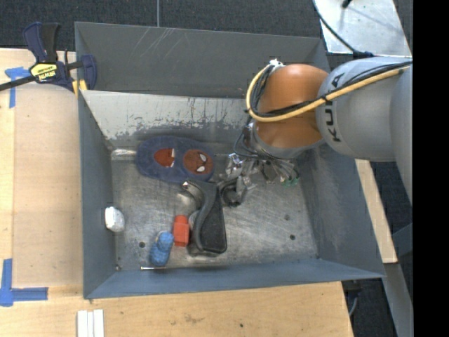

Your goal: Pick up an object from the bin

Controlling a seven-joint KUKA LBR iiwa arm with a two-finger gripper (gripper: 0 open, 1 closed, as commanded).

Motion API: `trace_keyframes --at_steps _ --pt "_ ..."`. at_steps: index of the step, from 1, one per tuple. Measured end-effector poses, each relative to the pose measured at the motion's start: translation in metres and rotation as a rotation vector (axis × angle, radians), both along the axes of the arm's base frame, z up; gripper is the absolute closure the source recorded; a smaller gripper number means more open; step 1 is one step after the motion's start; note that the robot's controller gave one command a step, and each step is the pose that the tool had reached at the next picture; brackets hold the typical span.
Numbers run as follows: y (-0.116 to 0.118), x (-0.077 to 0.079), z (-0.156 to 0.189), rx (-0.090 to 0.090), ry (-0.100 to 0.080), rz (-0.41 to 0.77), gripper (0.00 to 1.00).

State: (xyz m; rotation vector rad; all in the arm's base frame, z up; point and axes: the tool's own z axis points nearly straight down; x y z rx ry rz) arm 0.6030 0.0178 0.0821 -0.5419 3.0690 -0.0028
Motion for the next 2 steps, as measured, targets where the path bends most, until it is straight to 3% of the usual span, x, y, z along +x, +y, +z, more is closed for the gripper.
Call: trace_keyframes --at_steps 1,2 --pt "-0.0002 0.0035 0.0809 -0.003 0.012 -0.003 1.00" --pt "-0.0005 0.0050 0.0881 -0.002 0.018 -0.006 1.00"
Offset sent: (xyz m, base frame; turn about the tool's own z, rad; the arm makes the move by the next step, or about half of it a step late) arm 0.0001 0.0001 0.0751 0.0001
